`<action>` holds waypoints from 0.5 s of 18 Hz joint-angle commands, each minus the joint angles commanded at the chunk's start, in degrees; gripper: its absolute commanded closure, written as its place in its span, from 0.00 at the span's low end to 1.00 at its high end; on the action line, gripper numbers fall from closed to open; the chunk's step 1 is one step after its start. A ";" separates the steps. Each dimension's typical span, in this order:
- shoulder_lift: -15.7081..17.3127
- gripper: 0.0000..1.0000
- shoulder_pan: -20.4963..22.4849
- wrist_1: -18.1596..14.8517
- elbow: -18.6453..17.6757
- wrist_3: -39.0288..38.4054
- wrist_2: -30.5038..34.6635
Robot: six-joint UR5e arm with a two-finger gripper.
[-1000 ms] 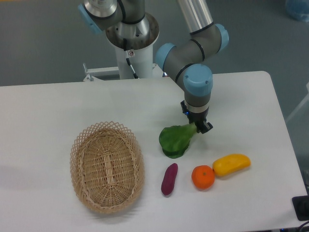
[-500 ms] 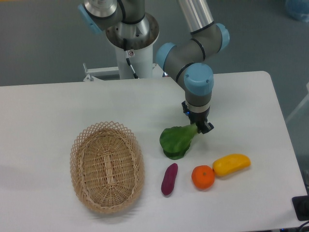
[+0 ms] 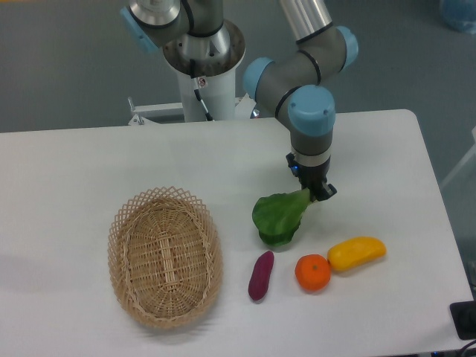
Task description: Pick up the green vegetable from the table
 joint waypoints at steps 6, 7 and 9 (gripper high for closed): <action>2.72 0.68 0.36 -5.90 5.28 -1.84 -7.48; 2.99 0.68 0.36 -5.90 5.63 -3.06 -8.97; 3.34 0.68 0.09 -5.81 6.77 -7.71 -14.06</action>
